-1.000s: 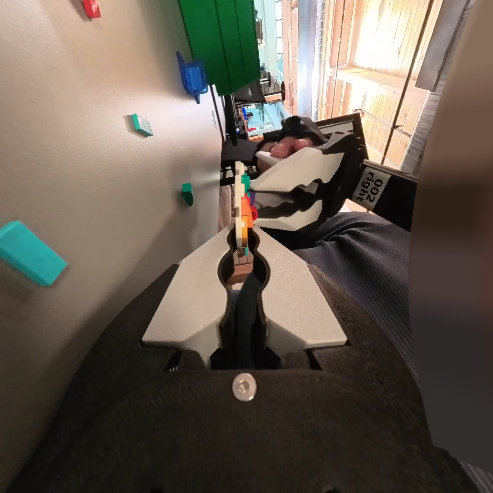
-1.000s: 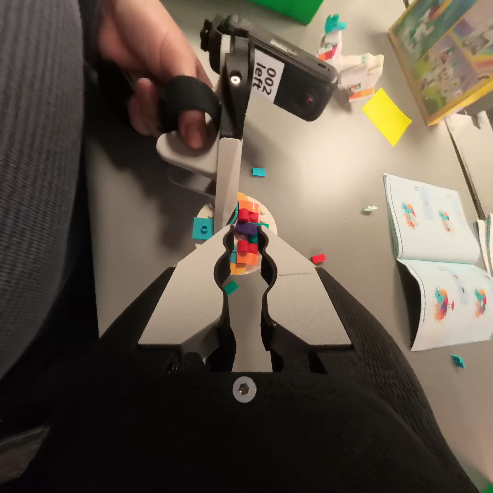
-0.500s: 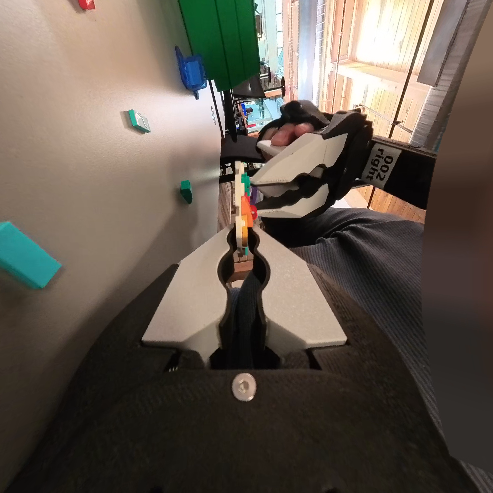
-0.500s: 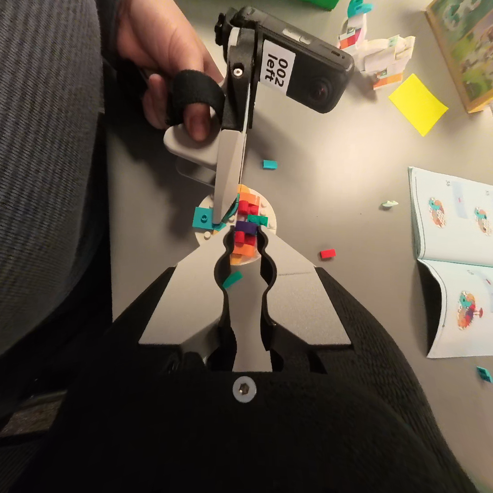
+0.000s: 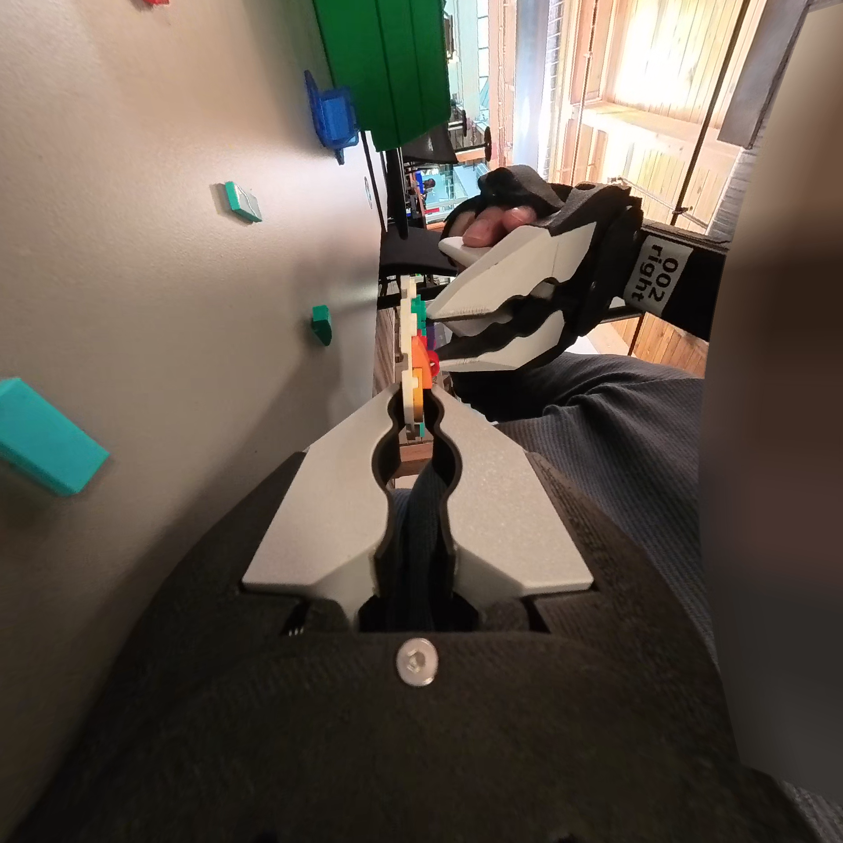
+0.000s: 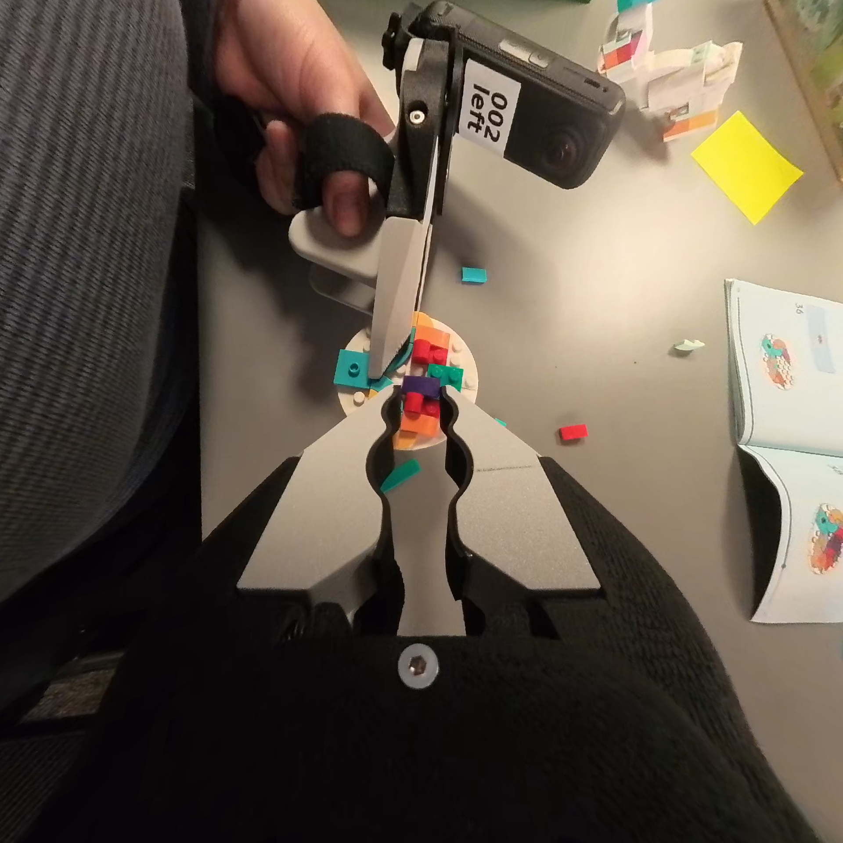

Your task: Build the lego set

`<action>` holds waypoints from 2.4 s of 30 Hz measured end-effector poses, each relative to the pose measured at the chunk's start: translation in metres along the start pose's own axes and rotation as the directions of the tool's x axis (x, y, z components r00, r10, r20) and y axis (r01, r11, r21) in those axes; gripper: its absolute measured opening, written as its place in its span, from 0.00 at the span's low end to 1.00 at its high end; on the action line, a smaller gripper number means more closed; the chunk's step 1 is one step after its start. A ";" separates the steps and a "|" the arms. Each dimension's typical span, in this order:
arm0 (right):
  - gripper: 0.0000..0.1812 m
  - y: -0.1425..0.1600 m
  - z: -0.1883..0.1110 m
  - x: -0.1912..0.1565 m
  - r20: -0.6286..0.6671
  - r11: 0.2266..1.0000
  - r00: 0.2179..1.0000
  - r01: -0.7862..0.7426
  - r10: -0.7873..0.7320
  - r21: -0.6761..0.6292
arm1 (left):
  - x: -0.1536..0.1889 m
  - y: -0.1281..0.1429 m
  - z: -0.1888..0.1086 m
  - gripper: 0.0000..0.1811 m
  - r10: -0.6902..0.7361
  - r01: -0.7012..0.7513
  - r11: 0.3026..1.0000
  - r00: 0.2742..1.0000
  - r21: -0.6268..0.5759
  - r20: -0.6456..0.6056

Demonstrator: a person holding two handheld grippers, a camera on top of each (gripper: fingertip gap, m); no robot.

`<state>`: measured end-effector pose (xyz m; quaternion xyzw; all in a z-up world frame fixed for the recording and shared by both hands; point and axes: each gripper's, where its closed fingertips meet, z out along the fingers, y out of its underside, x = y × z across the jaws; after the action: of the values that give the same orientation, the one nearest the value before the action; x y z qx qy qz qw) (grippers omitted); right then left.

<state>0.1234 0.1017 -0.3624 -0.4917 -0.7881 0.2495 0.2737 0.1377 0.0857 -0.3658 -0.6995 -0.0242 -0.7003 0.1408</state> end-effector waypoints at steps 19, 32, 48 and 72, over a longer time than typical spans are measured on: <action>0.20 0.003 -0.021 0.023 0.346 0.460 0.564 -0.820 0.749 0.341 | 0.005 -0.004 -0.002 0.03 0.009 -0.008 1.000 1.000 0.028 -0.029; 0.17 -0.011 -0.001 0.009 0.553 0.174 0.331 -0.932 0.764 0.318 | 0.009 -0.005 -0.004 0.03 0.050 -0.048 0.998 0.998 0.048 -0.044; 0.11 -0.012 0.004 0.010 0.566 0.125 0.306 -0.934 0.765 0.334 | 0.007 -0.002 -0.003 0.03 0.060 -0.060 0.998 0.998 0.035 -0.022; 0.08 -0.007 0.001 0.012 0.527 0.175 0.336 -0.927 0.781 0.332 | 0.006 -0.001 -0.002 0.03 0.063 -0.062 0.998 0.998 0.029 -0.016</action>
<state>0.1133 0.1100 -0.3563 -0.7028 -0.2751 0.6441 0.1244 0.1354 0.0856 -0.3596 -0.6918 -0.0110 -0.7011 0.1725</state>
